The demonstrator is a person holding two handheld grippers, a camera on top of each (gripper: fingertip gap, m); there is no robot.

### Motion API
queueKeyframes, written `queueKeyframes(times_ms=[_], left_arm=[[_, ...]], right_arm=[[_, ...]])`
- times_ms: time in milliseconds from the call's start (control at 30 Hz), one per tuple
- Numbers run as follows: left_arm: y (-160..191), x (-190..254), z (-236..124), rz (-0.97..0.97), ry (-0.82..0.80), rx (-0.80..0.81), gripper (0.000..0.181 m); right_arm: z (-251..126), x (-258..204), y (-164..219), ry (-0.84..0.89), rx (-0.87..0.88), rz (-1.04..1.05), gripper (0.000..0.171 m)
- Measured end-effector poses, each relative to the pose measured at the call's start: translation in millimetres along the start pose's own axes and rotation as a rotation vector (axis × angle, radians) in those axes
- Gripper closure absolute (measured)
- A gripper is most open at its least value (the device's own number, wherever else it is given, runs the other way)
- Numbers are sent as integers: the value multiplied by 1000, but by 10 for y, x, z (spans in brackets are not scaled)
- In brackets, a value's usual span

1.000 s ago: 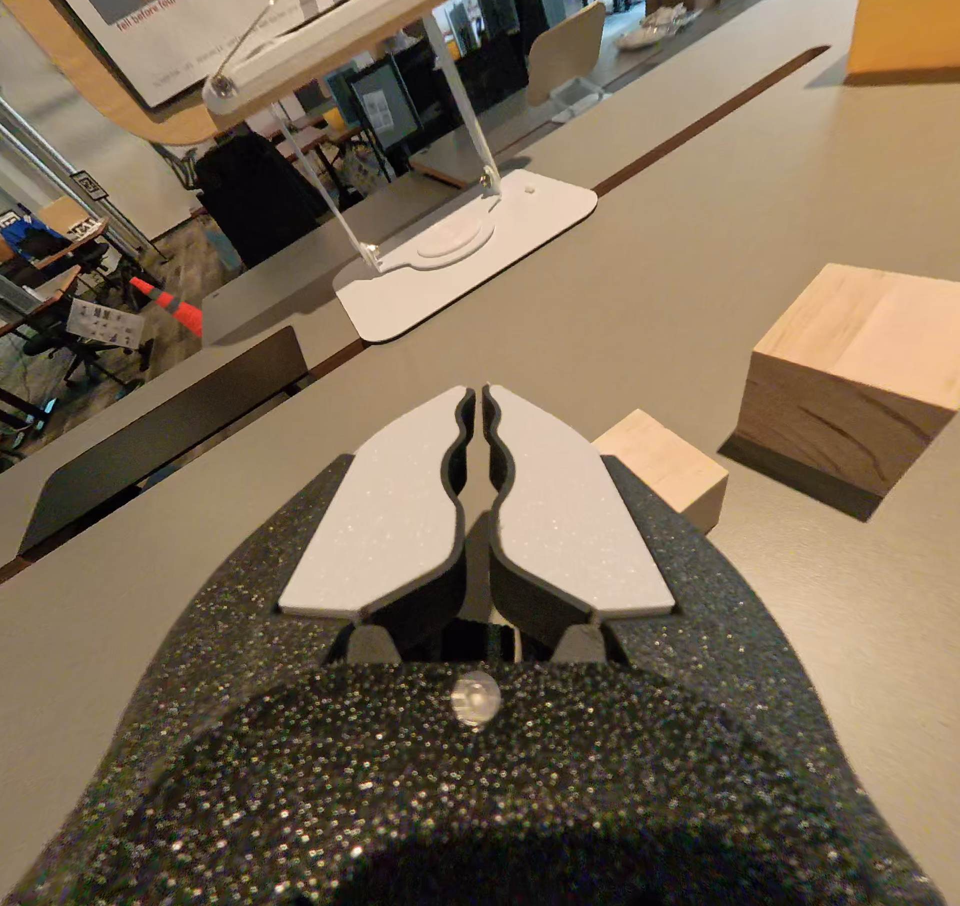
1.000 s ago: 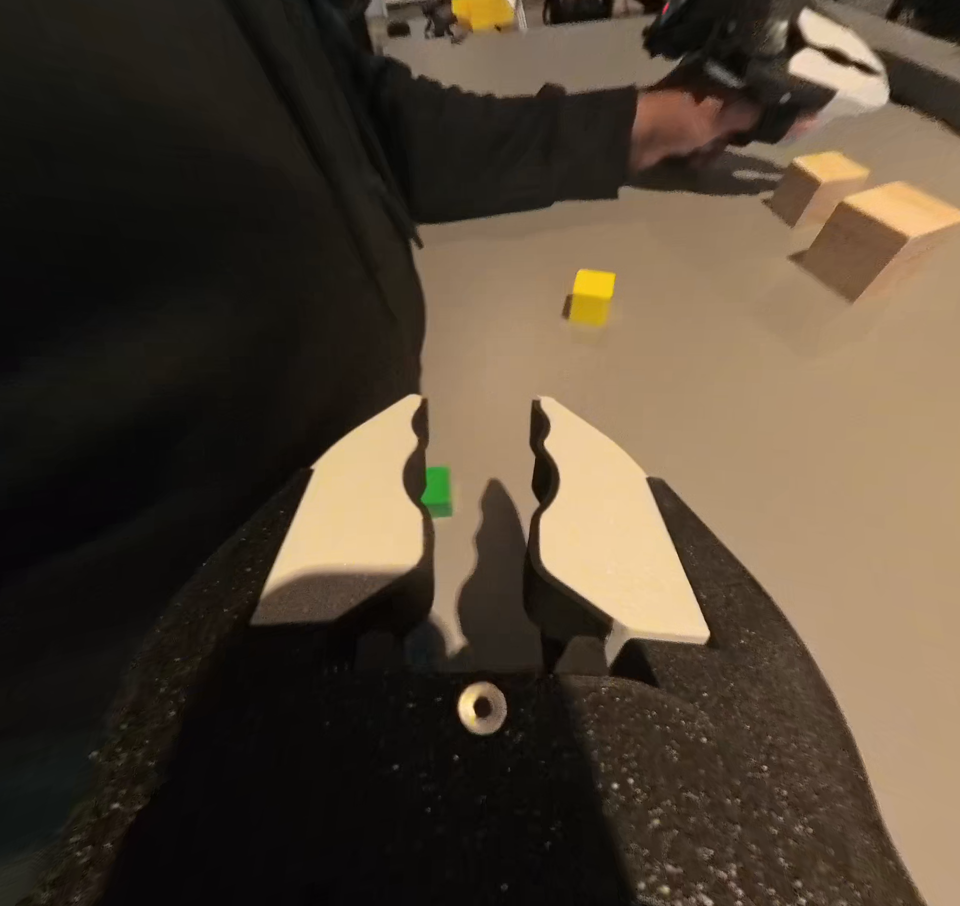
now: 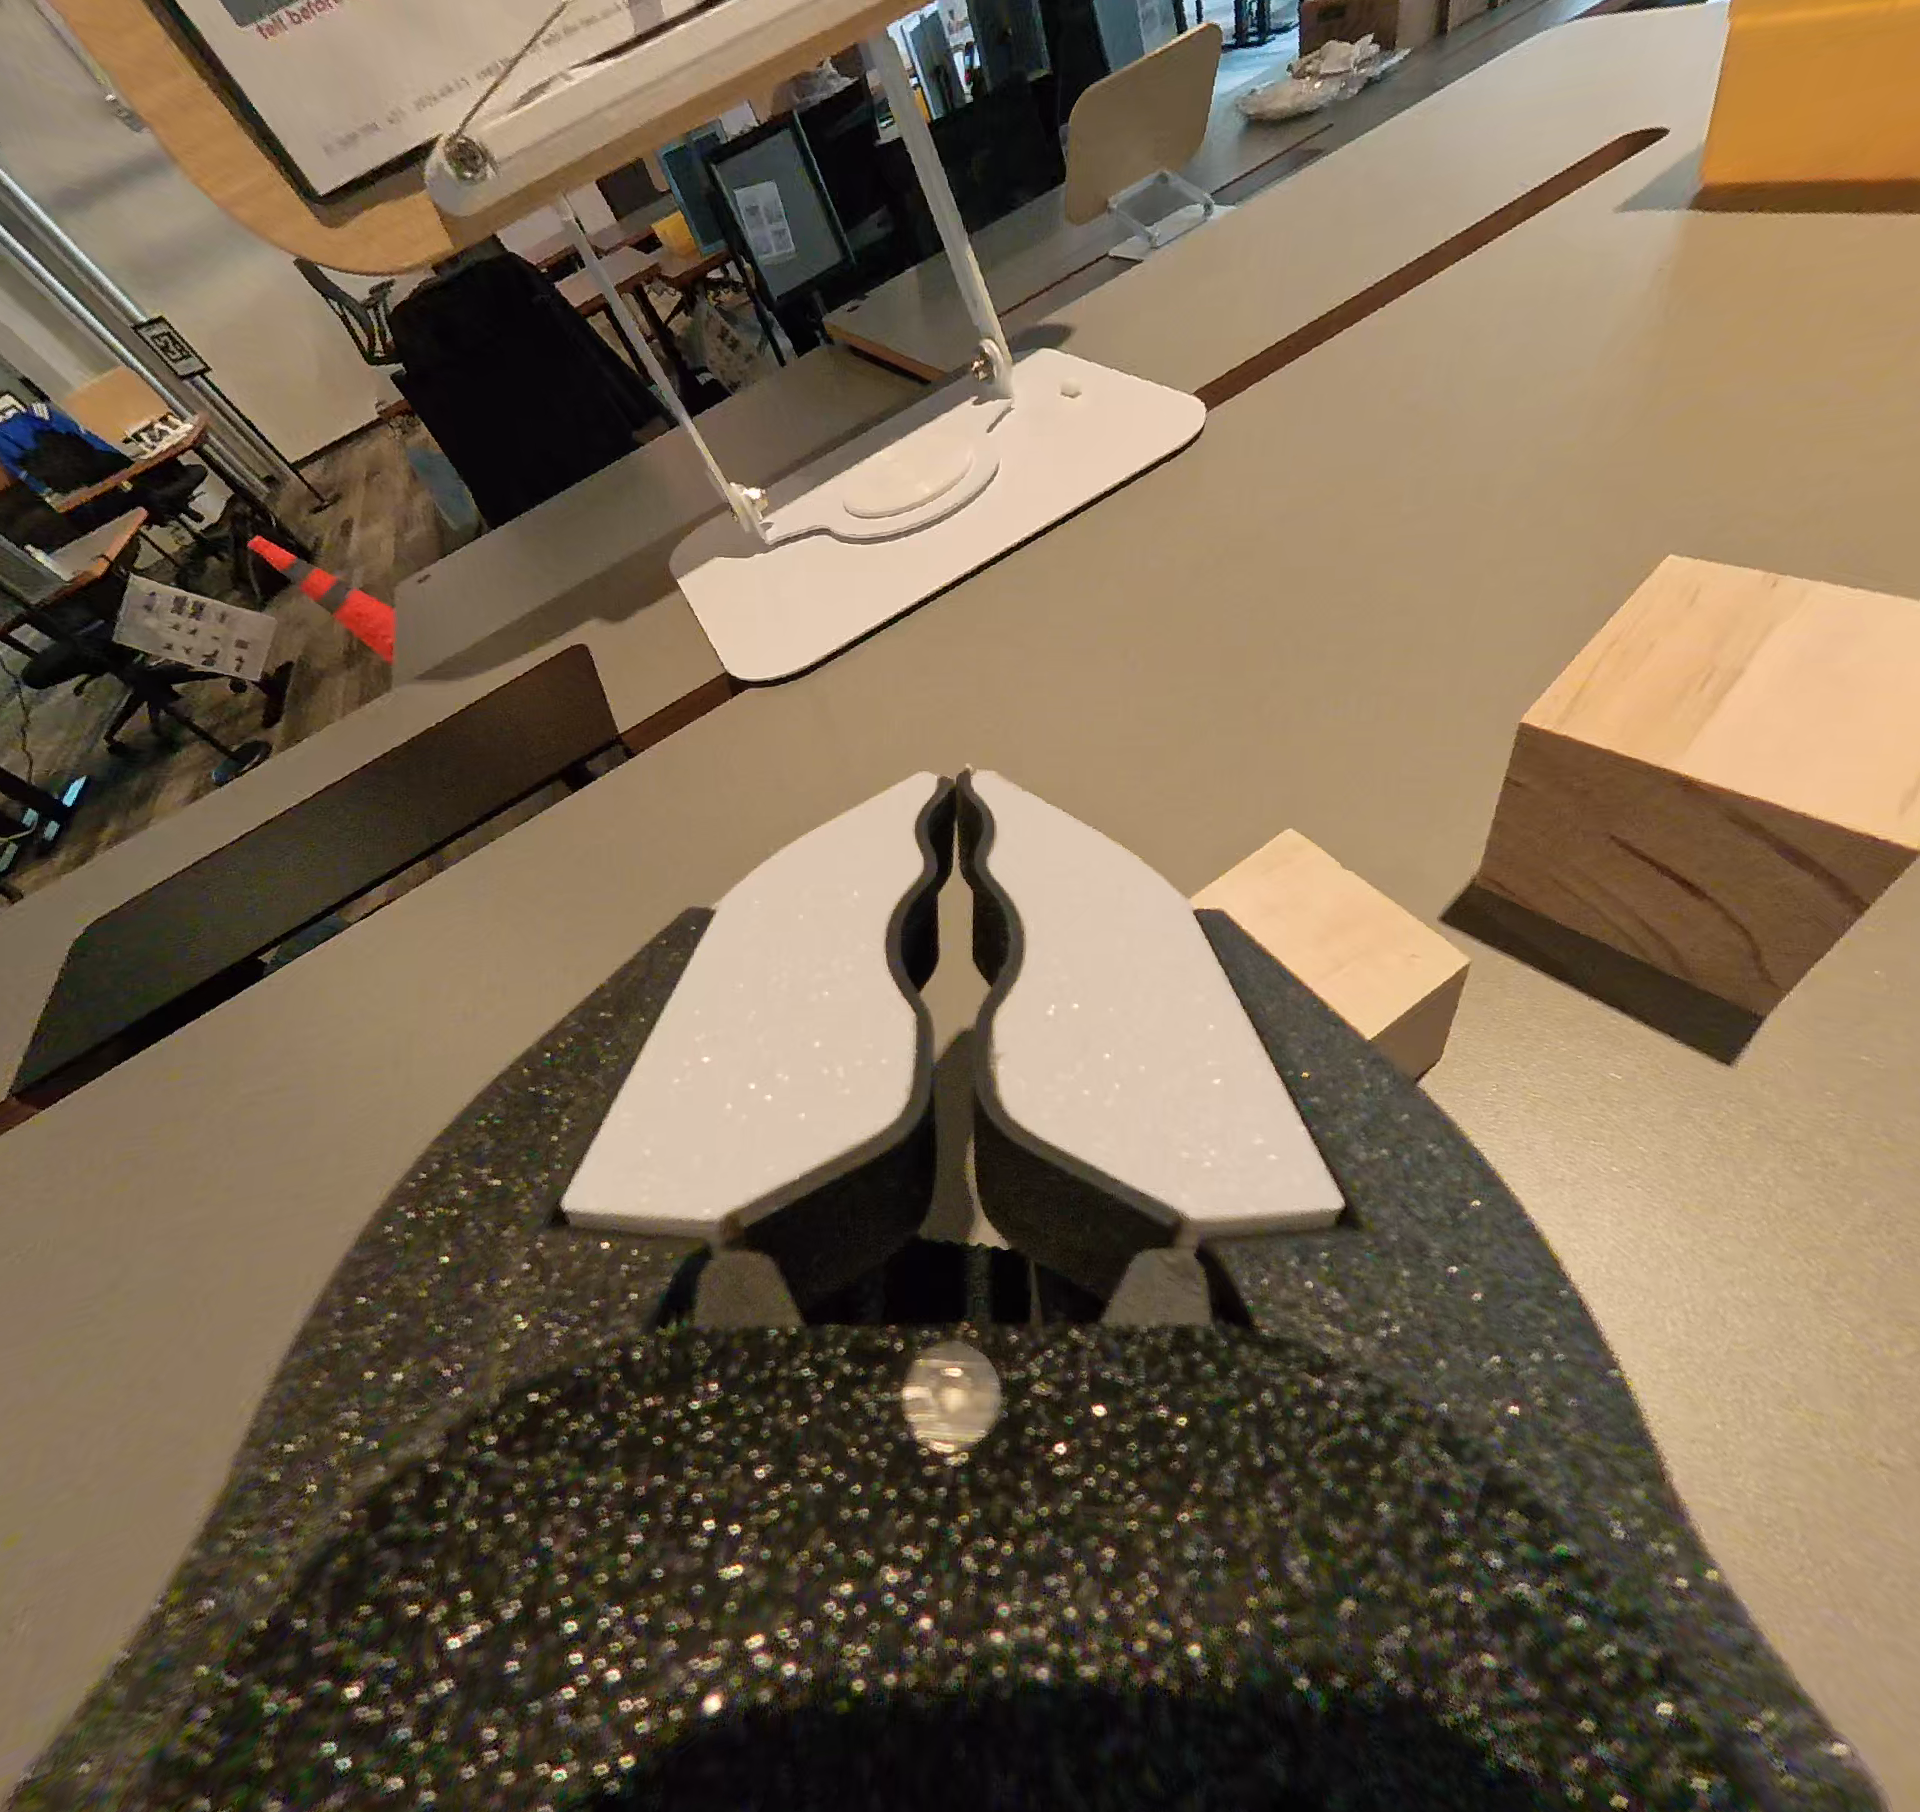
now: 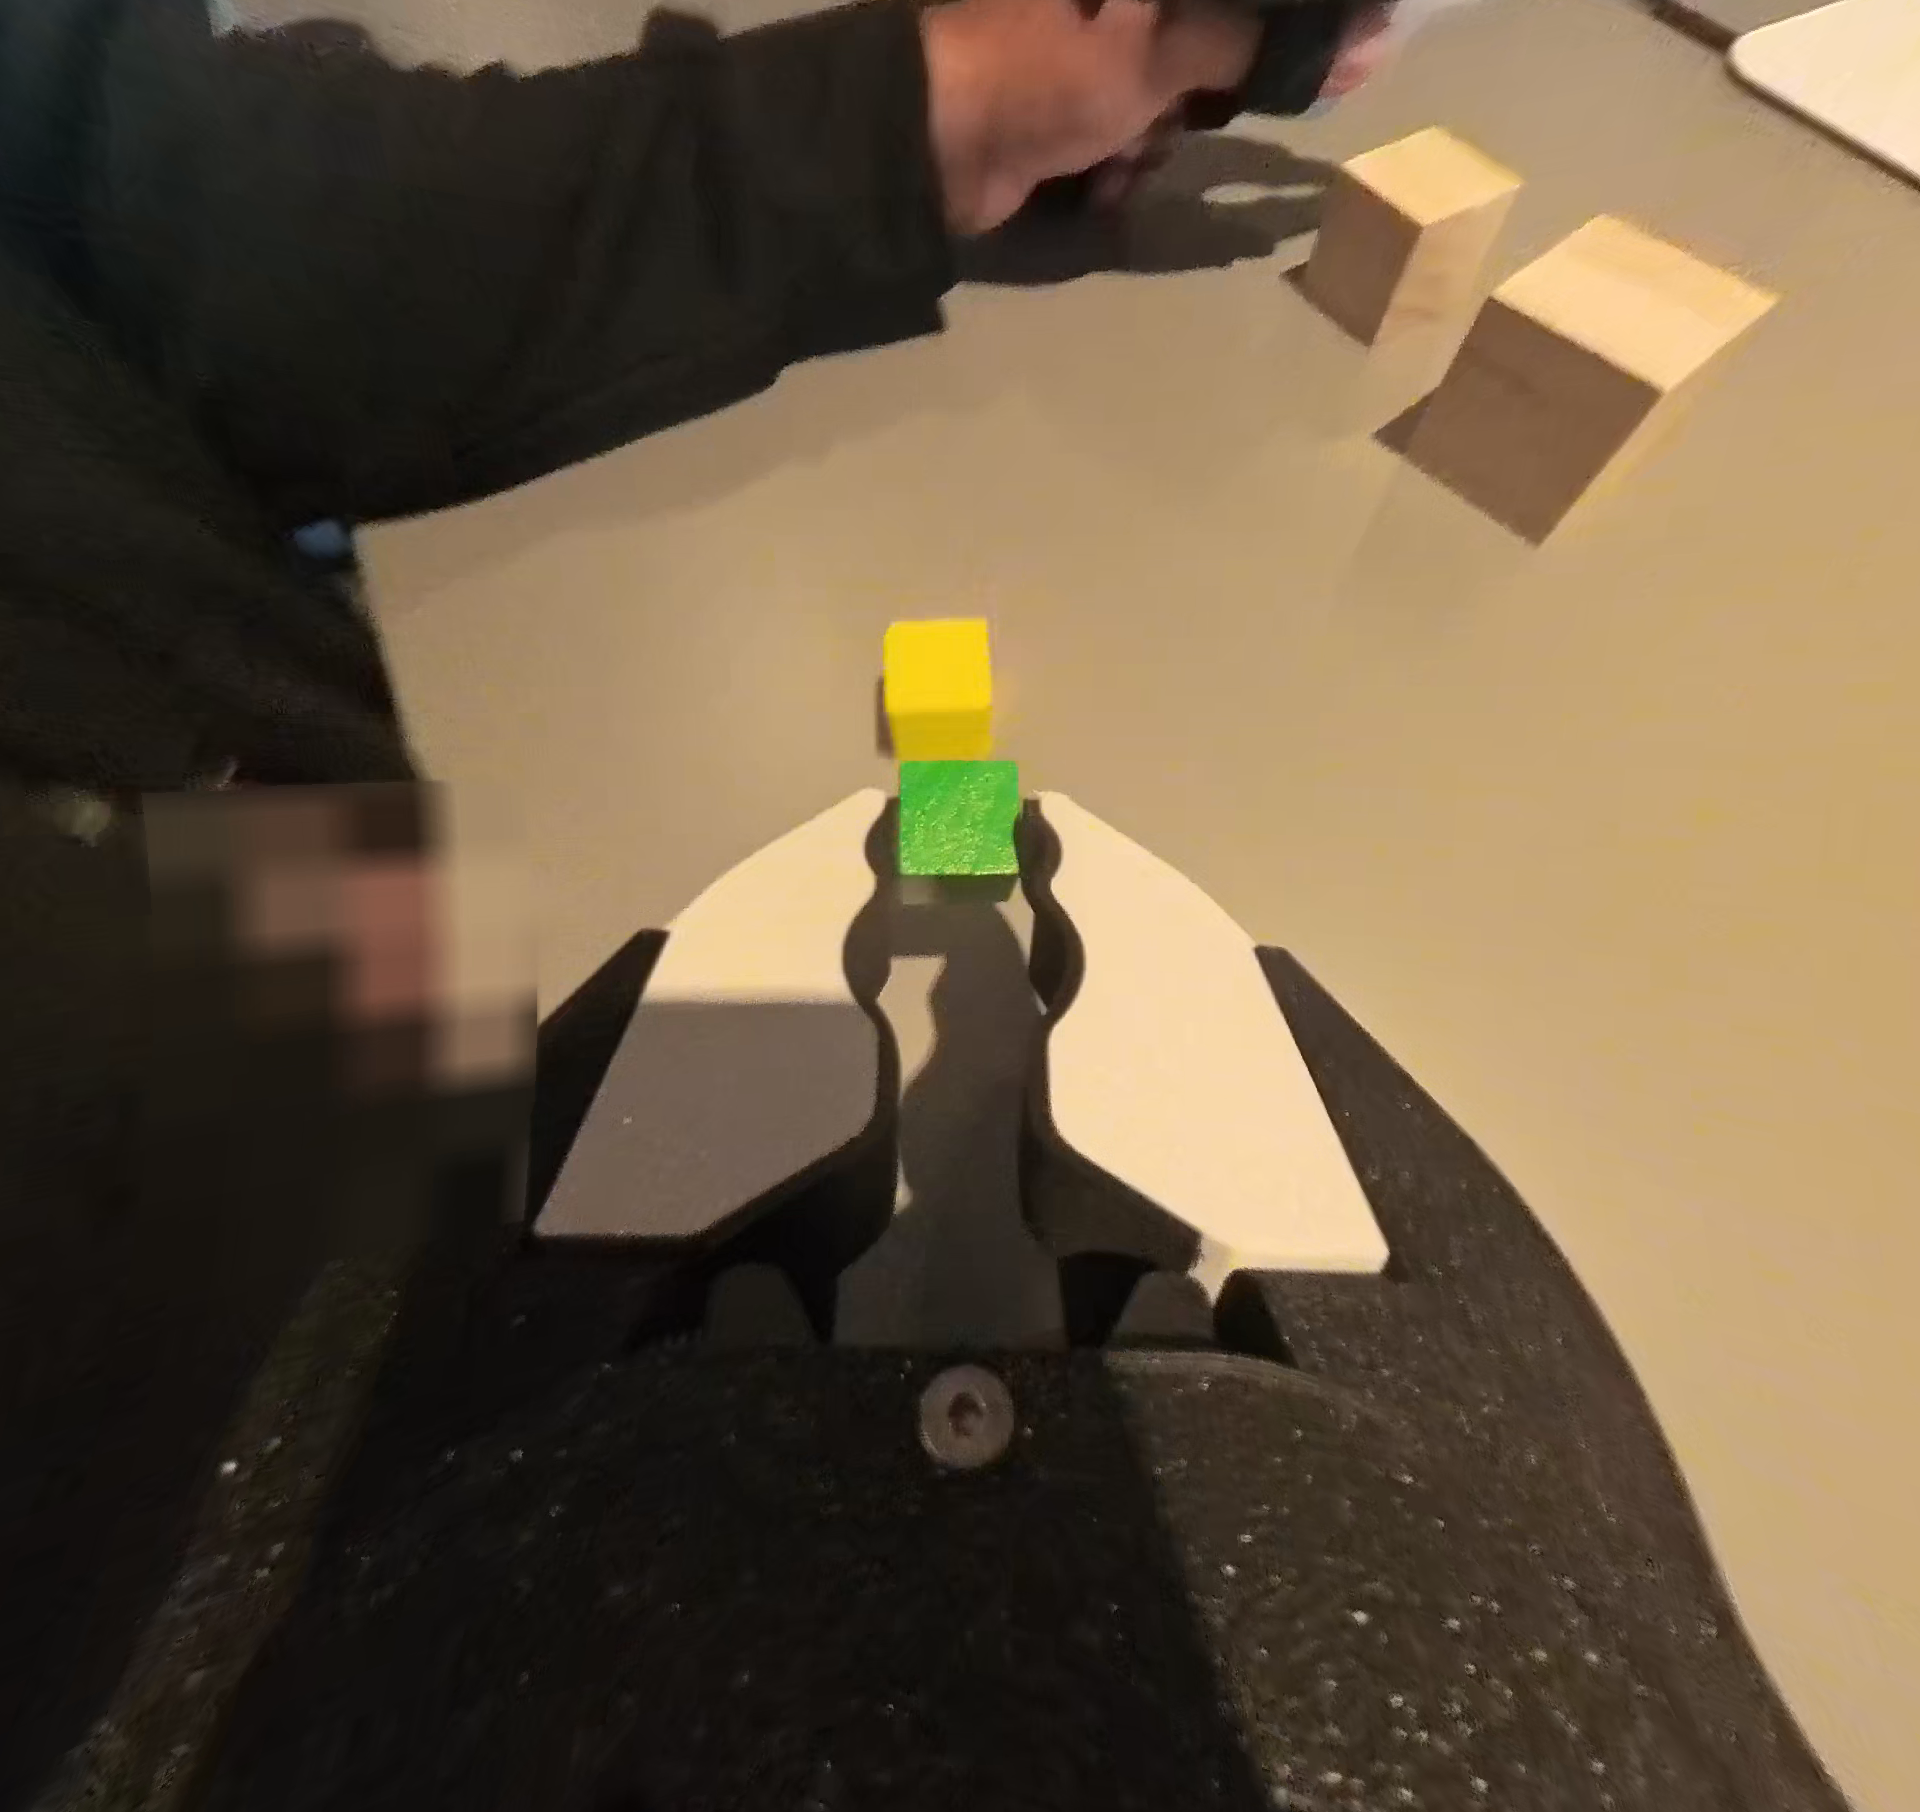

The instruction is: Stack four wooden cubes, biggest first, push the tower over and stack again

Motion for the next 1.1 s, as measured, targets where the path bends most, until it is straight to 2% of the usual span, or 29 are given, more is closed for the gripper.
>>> queueKeyframes(times_ms=[133,233,433,767,800,867,933,1100], left_arm=[[-11,-29,-15,-34,10,13,181],[-19,-67,-25,-72,17,23,181],[-25,-149,-41,-124,17,41,181],[-16,-132,-23,-107,21,24,181],[-15,-131,-22,-107,21,23,181],[-15,-134,-21,-110,22,24,181],[-17,-138,-24,-115,23,26,181],[-19,-145,-29,-122,24,30,181]], right_arm=[[381,49,-186,39,-63,-16,149],[529,38,-215,41,-124,-54,149],[616,15,-262,-13,-142,-41,149],[664,-22,-189,6,-185,-78,149],[662,-19,-180,13,-187,-78,147],[656,-9,-158,26,-188,-81,129],[633,-17,-154,9,-166,-68,119],[649,-29,-93,-35,-165,-8,107]])
Point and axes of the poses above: each gripper's, where its closed fingertips meet, z out along the fingers, y out of its underside, x = y × z across the jaws, the point moved 6 cm from there along -z, back along the fingers, and after that the axes turned 9 degrees about -z, right-handed, at the moved point
